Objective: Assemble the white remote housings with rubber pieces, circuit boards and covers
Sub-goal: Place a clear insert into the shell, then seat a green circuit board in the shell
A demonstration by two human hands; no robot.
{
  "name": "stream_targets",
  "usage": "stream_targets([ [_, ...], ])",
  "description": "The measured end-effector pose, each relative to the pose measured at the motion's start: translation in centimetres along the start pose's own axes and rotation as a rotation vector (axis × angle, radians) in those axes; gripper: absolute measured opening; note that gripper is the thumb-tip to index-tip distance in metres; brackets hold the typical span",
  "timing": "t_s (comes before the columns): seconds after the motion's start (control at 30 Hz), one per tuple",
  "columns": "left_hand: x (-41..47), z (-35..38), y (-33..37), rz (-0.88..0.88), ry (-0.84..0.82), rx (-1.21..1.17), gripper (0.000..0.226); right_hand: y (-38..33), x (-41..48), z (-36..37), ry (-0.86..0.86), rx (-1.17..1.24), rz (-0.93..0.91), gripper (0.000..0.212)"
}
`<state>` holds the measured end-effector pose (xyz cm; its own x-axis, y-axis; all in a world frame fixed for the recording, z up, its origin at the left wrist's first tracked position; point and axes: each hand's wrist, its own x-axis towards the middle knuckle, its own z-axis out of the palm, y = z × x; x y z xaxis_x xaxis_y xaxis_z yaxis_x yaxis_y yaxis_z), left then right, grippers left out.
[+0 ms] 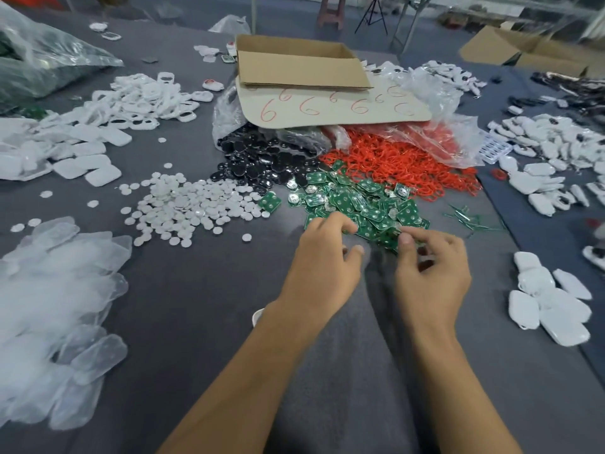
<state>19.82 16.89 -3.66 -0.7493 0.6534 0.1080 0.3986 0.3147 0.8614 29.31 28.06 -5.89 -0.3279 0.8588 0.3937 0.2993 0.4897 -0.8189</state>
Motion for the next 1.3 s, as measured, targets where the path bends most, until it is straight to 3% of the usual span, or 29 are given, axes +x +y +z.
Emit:
stream_targets([
  [0.2, -2.8, -2.5, 0.8, -0.088, -0.099, -0.434, 0.025, -3.6, -1.8, -2.3, -0.411, 0.528, 0.187, 0.013],
  [0.37, -7.2, -5.4, 0.3, -0.156, -0.048, -0.646, 0.027, -5.8, -4.1, -2.9, -0.638, 0.594, 0.187, 0.022],
  [0.53, -10.2, -6.8, -1.0, -0.205, 0.193, -0.675, 0.021, -7.2, -6.2, -3.6, -0.899, 0.479, 0.055, 0.024],
  [0.67, -11.1, -7.7, -2.5, -0.180, 0.190, -0.597, 0.023, -8.0, -7.0, -3.2, -0.963, 0.381, 0.015, 0.014],
  [0.83, -10.9, -8.8, -4.0, -0.159, 0.162, -0.542, 0.035, -8.7, -6.5, -1.4, -1.036, 0.315, -0.041, 0.021],
  [0.93, -11.5, -8.3, -5.9, -0.166, 0.237, -0.264, 0.055, -7.9, -6.2, -0.6, -0.948, 0.337, 0.104, 0.017],
  [1.07, -12.9, -7.0, -7.7, -0.101, 0.129, 0.170, 0.093, -6.8, -6.4, 0.3, -0.885, 0.305, 0.225, 0.012],
  [1.3, -12.9, -6.3, -8.9, -0.032, 0.169, 0.247, 0.095, -6.0, -7.1, 1.4, -0.919, 0.244, 0.224, 0.020],
])
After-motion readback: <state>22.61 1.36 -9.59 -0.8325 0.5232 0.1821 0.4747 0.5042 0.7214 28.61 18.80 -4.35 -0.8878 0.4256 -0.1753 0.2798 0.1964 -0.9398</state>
